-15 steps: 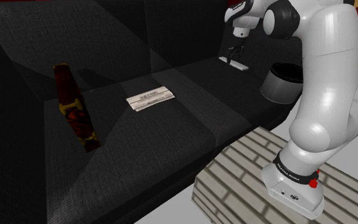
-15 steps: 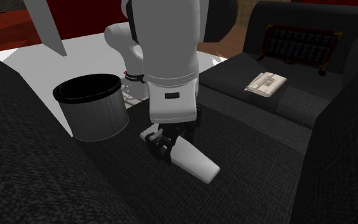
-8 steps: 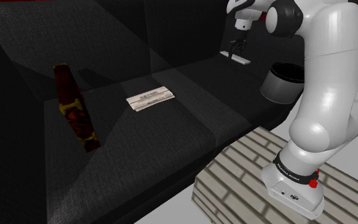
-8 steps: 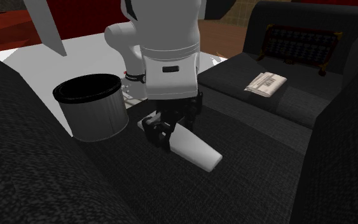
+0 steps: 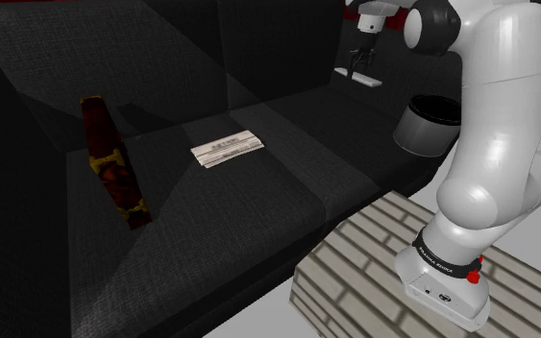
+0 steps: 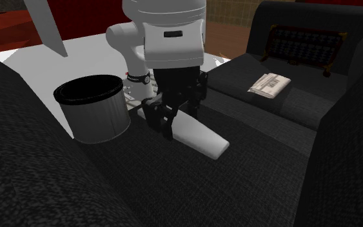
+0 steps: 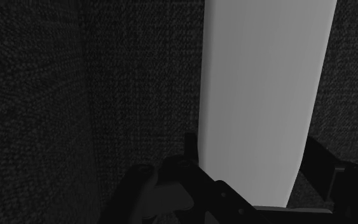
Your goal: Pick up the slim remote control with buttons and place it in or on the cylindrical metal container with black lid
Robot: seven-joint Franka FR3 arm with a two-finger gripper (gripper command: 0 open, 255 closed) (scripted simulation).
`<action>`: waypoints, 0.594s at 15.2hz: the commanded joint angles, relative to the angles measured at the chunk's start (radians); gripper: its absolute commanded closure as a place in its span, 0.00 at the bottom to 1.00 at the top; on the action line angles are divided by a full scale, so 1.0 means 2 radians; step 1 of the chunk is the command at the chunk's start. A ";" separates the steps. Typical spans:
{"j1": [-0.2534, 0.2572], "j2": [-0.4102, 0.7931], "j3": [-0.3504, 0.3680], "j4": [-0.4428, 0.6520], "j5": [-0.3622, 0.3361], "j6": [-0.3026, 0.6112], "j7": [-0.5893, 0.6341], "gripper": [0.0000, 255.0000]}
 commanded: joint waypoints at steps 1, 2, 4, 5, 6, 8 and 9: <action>-0.002 -0.001 -0.001 0.012 -0.001 -0.013 0.001 1.00; -0.003 -0.001 -0.001 0.019 -0.001 -0.019 0.002 1.00; -0.005 -0.001 -0.001 0.033 -0.001 -0.033 0.004 1.00; -0.006 0.000 -0.001 0.041 -0.001 -0.040 0.004 1.00; -0.008 0.001 -0.001 0.049 -0.001 -0.047 0.005 1.00; -0.011 0.003 -0.001 0.065 -0.001 -0.062 0.007 1.00; -0.013 0.004 -0.001 0.074 0.000 -0.069 0.008 1.00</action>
